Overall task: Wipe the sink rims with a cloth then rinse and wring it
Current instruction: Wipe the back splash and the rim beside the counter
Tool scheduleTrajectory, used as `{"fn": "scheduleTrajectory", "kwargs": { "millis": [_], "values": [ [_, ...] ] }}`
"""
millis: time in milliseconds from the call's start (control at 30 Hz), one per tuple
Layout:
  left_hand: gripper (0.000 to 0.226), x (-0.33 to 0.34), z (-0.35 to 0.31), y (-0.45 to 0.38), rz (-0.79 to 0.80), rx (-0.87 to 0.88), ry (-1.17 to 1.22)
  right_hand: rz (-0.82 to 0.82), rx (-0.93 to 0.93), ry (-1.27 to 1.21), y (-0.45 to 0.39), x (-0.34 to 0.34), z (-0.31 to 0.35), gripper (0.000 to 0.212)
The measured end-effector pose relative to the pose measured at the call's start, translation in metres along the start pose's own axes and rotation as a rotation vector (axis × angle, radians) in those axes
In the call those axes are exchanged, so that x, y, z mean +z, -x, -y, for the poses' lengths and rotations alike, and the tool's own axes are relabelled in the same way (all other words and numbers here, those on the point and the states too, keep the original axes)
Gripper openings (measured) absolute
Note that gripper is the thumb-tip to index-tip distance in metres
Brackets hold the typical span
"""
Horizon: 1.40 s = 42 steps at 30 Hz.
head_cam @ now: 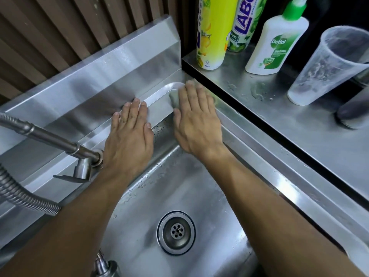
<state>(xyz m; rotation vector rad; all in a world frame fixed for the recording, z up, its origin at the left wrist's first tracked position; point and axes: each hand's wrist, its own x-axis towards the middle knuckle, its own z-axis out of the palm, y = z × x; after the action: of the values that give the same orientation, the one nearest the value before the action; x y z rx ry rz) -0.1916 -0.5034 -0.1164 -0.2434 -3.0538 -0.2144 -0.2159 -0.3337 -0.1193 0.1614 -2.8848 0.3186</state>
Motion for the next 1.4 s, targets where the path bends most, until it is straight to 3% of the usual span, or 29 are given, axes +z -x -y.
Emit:
{"fn": "scheduleTrajectory", "kwargs": {
  "millis": [133,333,567,767,967,1200,1400],
  "values": [
    [0.060,-0.005,-0.020,-0.040,0.037,0.145,0.066,-0.006,0.116,0.041,0.037,-0.010,-0.011,0.060],
    [0.055,0.004,-0.031,-0.084,0.076,0.265,0.040,0.089,0.138,-0.051,-0.013,-0.009,-0.008,0.060],
    [0.057,0.009,-0.031,-0.084,0.064,0.252,0.000,-0.067,0.188,0.048,0.059,-0.016,-0.025,0.058],
    [0.058,0.011,-0.032,-0.085,0.049,0.271,-0.010,-0.098,0.217,-0.034,0.005,0.003,0.000,0.055],
    [0.061,0.011,-0.032,-0.084,0.057,0.270,-0.029,-0.097,0.304,0.071,0.091,-0.017,-0.021,0.057],
    [0.060,0.013,-0.032,-0.086,0.049,0.289,-0.027,-0.090,0.300,-0.013,0.036,-0.007,0.000,0.057],
    [0.063,0.010,-0.062,-0.090,0.090,0.399,0.108,-0.103,0.363,0.079,0.116,-0.032,-0.038,0.058]
  ]
}}
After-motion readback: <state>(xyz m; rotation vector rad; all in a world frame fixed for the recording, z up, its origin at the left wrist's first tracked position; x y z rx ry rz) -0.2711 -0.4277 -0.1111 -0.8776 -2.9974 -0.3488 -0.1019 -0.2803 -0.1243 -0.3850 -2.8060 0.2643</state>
